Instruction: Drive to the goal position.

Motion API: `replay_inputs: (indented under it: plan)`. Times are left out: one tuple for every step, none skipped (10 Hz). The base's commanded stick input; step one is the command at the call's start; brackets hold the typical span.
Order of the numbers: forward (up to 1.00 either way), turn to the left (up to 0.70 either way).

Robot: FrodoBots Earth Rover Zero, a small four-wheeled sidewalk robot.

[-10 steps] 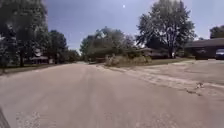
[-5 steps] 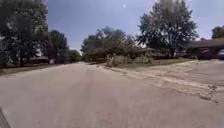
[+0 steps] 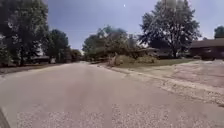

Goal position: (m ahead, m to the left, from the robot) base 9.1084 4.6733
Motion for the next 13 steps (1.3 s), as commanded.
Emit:
replay_inputs:
  plan:
    - [0.70,0.00]
    - [0.70,0.00]
    - [0.70,0.00]
    - [0.70,0.12]
    - [0.70,0.30]
    - [0.70,0.29]
    - [0.70,0.00]
    - [0.70,0.00]
    - [0.70,0.00]
    - [0.70,0.00]
    - [0.70,0.00]
    - [0.70,0.00]
    - [0.70,0.00]
